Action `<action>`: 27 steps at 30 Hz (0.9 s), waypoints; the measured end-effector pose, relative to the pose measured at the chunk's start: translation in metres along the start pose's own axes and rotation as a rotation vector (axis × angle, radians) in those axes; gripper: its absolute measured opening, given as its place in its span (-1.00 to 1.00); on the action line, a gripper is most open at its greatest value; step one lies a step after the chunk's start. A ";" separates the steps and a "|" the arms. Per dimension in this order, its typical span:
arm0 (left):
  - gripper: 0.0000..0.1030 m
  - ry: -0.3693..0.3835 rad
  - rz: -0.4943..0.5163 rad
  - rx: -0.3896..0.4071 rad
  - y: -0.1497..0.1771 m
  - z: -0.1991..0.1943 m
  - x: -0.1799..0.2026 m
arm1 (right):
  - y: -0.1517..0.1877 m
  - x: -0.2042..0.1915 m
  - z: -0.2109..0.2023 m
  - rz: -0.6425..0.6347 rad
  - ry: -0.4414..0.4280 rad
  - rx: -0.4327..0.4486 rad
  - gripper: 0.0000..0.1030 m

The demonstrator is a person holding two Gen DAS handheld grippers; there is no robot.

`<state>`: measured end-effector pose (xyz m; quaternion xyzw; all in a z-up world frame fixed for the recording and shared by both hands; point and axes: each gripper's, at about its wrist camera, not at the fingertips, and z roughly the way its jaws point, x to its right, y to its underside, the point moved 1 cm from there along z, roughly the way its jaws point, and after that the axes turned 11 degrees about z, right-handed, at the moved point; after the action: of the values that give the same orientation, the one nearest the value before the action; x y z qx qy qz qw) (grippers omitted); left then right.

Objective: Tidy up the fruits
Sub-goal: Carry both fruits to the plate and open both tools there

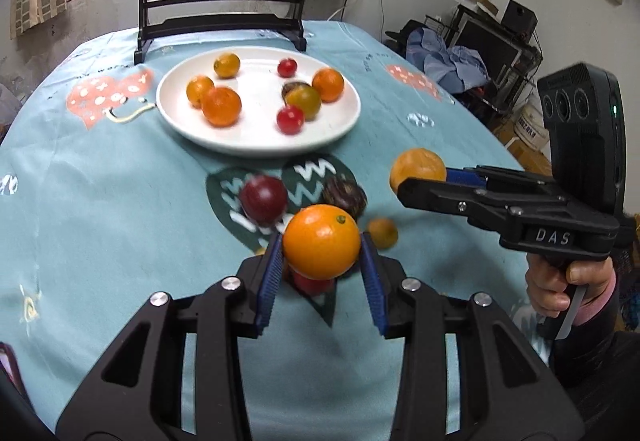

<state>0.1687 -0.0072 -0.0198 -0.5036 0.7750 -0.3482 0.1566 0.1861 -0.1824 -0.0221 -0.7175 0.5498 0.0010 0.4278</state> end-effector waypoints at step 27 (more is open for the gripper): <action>0.51 -0.249 -0.106 -0.011 -0.133 0.101 -0.096 | -0.115 0.039 0.078 0.018 0.187 0.114 0.00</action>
<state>0.3608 0.0064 -0.0094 -0.5840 0.7237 -0.2865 0.2304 0.3289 -0.1618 -0.0196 -0.6838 0.5931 -0.0935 0.4146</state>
